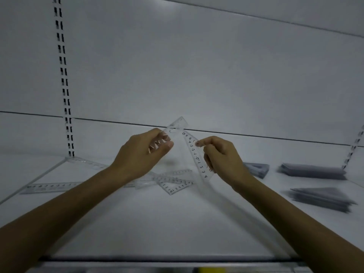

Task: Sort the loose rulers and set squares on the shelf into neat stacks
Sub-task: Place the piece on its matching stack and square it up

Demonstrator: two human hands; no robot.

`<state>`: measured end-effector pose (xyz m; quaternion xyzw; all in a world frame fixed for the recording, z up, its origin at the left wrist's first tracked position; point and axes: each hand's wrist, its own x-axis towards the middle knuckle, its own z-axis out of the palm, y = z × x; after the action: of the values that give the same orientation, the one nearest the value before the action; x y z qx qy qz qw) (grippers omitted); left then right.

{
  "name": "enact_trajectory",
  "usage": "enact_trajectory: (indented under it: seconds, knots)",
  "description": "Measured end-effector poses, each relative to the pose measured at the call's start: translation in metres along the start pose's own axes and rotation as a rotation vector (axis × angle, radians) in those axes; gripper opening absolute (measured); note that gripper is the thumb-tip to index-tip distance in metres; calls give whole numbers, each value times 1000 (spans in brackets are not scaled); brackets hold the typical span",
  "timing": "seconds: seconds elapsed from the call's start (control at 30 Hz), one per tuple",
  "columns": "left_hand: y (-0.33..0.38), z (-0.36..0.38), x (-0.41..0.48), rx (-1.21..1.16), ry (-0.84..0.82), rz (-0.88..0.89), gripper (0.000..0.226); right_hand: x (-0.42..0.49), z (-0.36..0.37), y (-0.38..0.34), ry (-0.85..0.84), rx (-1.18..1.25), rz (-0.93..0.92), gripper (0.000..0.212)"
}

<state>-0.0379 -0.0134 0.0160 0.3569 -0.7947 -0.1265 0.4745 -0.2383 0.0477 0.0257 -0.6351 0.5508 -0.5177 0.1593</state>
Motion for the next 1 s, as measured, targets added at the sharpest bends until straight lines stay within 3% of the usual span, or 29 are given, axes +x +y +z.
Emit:
enact_trajectory:
  seconds: [0.2,0.37,0.5,0.63,0.73,0.8,0.9,1.0]
  knots:
    - [70,58,30,-331,-20,-79,9,-17,-61,9,-39,78,-52,29]
    - [110,116,49,-415,-25,-122,17,-27,-131,35,-15,129,-55,16]
    - [146,166,51,-167,-77,37,10,-27,-191,61,152,55,-114,3]
    - [178,213,44,230,-98,251,31,-29,-244,95,290,-150,-196,8]
    - [186,239,47,423,9,447,46,-32,-275,120,301,-385,-310,10]
    - [184,252,46,465,84,549,40,-37,-289,138,289,-568,-443,7]
    - [171,265,34,519,48,566,35,-47,-294,167,248,-787,-673,14]
    - [159,261,31,502,6,470,46,-52,-289,180,170,-787,-777,15]
